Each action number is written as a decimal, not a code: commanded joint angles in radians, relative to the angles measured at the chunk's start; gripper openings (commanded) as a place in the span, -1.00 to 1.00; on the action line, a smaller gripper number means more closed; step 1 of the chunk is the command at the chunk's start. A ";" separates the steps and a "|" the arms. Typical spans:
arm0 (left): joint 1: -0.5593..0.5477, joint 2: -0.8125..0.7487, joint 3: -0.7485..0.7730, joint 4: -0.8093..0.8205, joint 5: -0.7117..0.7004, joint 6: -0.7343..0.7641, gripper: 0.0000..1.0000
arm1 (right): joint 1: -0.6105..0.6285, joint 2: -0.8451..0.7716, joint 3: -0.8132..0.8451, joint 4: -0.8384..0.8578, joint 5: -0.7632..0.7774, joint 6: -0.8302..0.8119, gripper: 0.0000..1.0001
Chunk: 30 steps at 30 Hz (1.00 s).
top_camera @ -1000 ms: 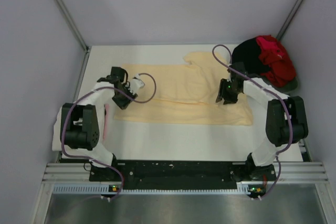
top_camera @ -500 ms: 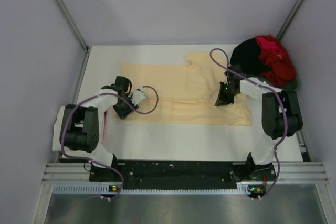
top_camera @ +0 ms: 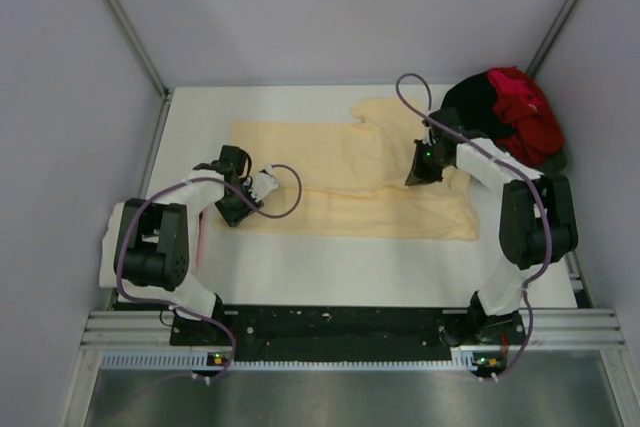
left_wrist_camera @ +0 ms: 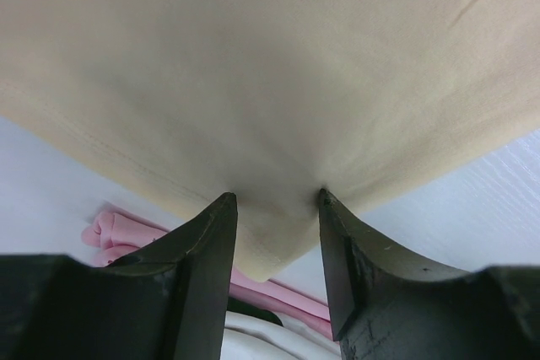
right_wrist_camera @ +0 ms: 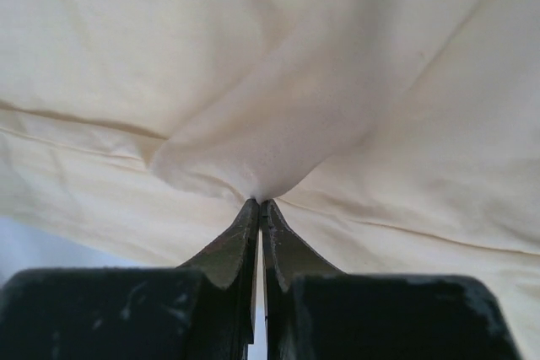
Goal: Fold and stack the t-shirts
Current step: Fold the flattened tshirt in 1/3 of the way
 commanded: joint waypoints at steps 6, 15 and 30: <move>0.007 0.049 -0.030 0.025 -0.039 0.014 -0.05 | 0.058 0.194 0.279 0.042 -0.035 -0.078 -1.00; 0.009 0.042 -0.035 0.021 -0.051 0.017 -0.06 | 0.072 0.346 0.424 0.048 -0.098 -0.144 -1.00; 0.009 0.044 -0.032 0.005 -0.057 0.020 -0.06 | 0.092 0.487 0.555 0.098 -0.197 -0.198 -0.96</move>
